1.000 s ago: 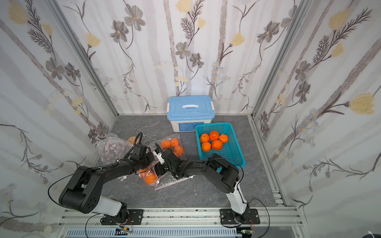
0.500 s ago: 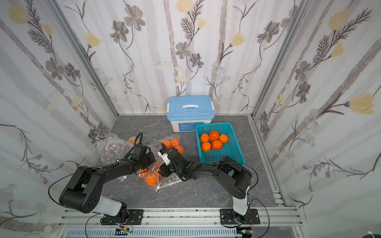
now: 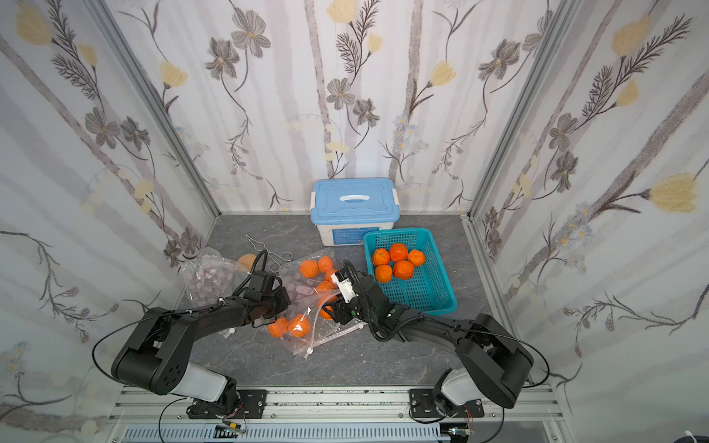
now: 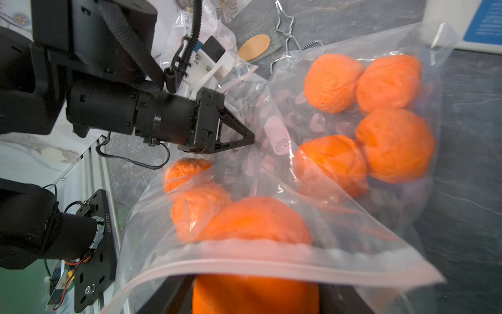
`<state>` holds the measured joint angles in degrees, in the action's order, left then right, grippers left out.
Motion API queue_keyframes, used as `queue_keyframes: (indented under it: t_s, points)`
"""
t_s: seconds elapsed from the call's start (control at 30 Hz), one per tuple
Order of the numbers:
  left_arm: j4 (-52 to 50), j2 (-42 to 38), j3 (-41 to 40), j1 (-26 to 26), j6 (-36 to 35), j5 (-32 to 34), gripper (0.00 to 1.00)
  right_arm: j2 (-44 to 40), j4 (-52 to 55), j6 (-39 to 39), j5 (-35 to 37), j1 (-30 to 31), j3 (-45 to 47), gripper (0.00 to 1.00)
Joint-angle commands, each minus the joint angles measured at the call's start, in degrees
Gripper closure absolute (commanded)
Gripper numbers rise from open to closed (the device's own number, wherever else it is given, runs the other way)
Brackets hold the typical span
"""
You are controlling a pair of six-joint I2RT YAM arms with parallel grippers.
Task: Open the zip-top bag and take out the orange
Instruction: Pick up the orange from the zipper food storage bag, then place the orange in the basket.
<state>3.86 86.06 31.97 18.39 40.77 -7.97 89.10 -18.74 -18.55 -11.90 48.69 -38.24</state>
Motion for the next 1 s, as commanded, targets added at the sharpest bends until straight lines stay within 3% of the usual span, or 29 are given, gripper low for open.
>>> queue_keyframes:
  t_s: [0.0, 0.1, 0.47, 0.63, 0.8, 0.97]
  points:
    - [-7.5, 0.8, -0.5, 0.0, 0.4, 0.5, 1.0, -2.9, 0.8, 1.3, 0.6, -1.9, 0.7, 0.48]
    - [-7.5, 0.8, -0.5, 0.0, 0.4, 0.4, 1.0, -6.0, 2.7, 1.7, 0.4, -3.9, 1.4, 0.49]
    - [-7.4, 0.9, -0.4, -0.1, 0.5, 0.1, 1.0, -20.0, 9.2, 0.8, 0.7, -21.6, 4.8, 0.53]
    - [-7.5, 0.7, -0.4, 0.0, 0.4, 0.1, 1.0, -20.9, 12.1, -3.0, 8.9, -30.5, 4.9, 0.54]
    - [-7.7, 0.5, -0.3, 0.0, 0.4, 0.1, 1.0, -17.2, 16.7, -4.9, 19.4, -35.5, 2.8, 0.52]
    - [-7.6, 0.7, -0.2, 0.0, 0.4, 0.2, 1.0, -10.4, 17.6, -5.2, 25.3, -38.8, -0.2, 0.52]
